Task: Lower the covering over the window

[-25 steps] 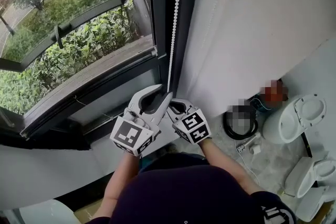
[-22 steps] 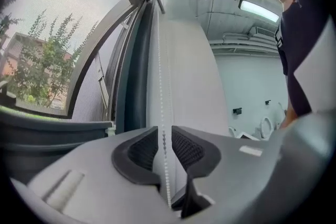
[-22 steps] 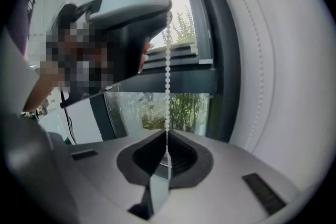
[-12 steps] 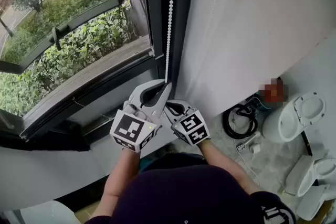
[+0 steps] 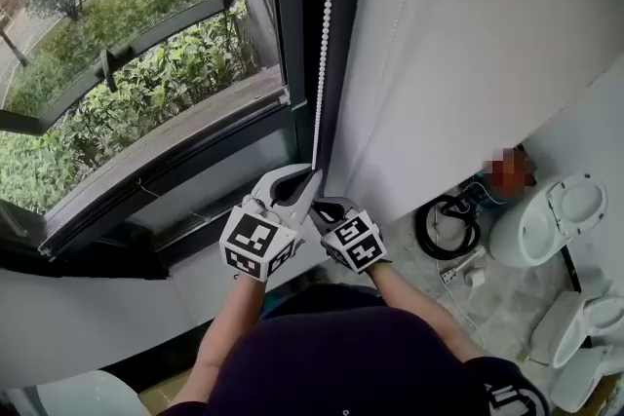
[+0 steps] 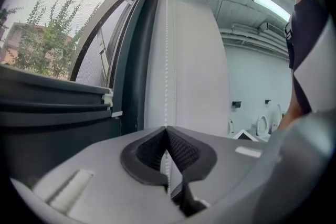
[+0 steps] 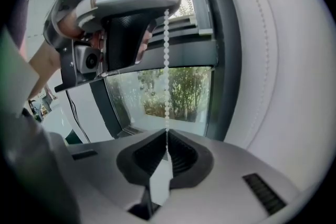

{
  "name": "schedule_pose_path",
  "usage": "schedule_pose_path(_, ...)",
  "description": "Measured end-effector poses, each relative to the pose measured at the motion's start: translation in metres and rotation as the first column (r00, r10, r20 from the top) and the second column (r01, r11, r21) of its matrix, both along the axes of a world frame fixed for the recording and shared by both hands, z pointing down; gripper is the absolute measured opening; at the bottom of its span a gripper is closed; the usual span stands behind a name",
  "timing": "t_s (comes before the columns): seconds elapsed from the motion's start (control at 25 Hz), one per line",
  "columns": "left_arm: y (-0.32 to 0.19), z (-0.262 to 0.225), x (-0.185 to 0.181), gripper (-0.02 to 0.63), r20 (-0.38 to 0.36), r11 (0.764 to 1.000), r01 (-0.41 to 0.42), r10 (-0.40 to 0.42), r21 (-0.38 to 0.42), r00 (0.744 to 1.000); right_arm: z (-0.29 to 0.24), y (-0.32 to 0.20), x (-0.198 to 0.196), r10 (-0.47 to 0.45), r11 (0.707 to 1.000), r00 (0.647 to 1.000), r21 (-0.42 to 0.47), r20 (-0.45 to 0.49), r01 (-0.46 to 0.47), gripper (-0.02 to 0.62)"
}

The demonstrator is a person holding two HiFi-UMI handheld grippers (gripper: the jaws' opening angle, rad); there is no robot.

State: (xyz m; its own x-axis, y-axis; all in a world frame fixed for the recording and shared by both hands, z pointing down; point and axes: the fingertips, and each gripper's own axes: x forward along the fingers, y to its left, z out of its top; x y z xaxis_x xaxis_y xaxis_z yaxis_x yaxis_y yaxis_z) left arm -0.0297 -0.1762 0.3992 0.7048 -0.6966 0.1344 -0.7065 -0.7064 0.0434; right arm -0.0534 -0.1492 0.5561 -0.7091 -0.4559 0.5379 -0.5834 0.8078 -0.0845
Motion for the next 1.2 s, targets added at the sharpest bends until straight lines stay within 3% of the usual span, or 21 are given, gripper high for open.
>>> schedule_pose_path(0.6, -0.001, 0.022, -0.002, 0.012, -0.029, 0.998, 0.001, -0.003, -0.058, 1.000, 0.020, 0.003, 0.008, -0.007, 1.000, 0.997, -0.017, -0.080, 0.006, 0.021)
schedule_pose_path(0.76, -0.001, 0.021, -0.004, 0.012, -0.034, 0.999, 0.006, -0.008, -0.054, 0.999, 0.007, 0.003, 0.012, 0.007, 1.000, 0.999, -0.015, -0.042, -0.007, 0.021)
schedule_pose_path(0.88, 0.000, 0.032, -0.004, 0.012, 0.012, 0.997, 0.005, -0.004, -0.071, 1.000, -0.013, -0.001, 0.017, 0.032, 0.999, 0.999, 0.020, -0.003, -0.031, 0.026)
schedule_pose_path(0.96, 0.001, 0.051, -0.006, 0.012, 0.039, 0.995, 0.009, -0.005, -0.099, 0.999, -0.028, -0.003, 0.020, 0.048, 0.998, 0.999, 0.049, 0.017, -0.049, 0.028)
schedule_pose_path(1.2, 0.007, 0.096, -0.011, 0.012, 0.025, 0.977, 0.023, -0.018, -0.214, 1.000, -0.051, -0.004, 0.030, 0.079, 0.993, 0.996, 0.080, 0.048, -0.082, 0.028)
